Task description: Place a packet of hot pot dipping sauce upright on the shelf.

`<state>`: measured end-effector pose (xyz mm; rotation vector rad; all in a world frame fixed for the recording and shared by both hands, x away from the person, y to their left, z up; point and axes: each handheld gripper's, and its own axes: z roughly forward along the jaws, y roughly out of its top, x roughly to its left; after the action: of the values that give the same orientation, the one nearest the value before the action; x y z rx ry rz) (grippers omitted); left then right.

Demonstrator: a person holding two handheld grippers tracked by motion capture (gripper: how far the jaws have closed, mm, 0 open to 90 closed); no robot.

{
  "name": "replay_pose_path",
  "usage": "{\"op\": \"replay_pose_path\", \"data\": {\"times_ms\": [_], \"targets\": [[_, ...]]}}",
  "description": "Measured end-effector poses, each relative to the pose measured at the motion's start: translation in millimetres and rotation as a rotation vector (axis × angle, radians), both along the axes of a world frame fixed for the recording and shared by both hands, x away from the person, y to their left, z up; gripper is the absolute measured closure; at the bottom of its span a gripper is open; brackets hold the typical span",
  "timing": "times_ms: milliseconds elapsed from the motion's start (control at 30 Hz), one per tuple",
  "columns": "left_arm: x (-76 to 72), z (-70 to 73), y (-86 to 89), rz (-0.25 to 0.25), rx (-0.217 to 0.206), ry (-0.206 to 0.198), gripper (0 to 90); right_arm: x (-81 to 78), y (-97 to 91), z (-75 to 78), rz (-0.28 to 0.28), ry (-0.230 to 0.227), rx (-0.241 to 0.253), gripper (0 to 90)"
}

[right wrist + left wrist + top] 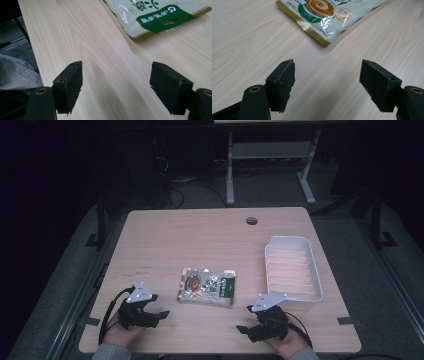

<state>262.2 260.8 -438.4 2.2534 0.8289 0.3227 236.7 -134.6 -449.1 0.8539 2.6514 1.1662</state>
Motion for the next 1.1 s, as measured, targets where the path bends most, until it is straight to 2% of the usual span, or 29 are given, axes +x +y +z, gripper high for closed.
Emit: {"op": "replay_pose_path", "data": {"times_ms": [333,533,667,900,1100], "targets": [[3.0,0.9,-6.1,-0.034,0.009,-0.011,36.0,2.9,-2.2,-0.7,-0.026,0.016,-0.016,25.1],[7.4,1.2,-11.8,-0.046,0.012,-0.013,43.8,3.9,0.8,0.8,-0.033,0.006,-0.024,25.1],[11.8,3.5,-17.0,-0.06,0.011,-0.017,51.4,5.0,2.9,2.1,-0.037,0.005,-0.026,25.1],[20.2,7.2,-25.7,-0.077,0.026,-0.008,64.2,6.7,11.2,13.3,-0.049,-0.017,-0.039,25.0],[40.7,9.1,-39.2,-0.07,0.047,0.017,72.1,19.0,19.5,18.0,-0.088,0.014,-0.036,25.0]]}}
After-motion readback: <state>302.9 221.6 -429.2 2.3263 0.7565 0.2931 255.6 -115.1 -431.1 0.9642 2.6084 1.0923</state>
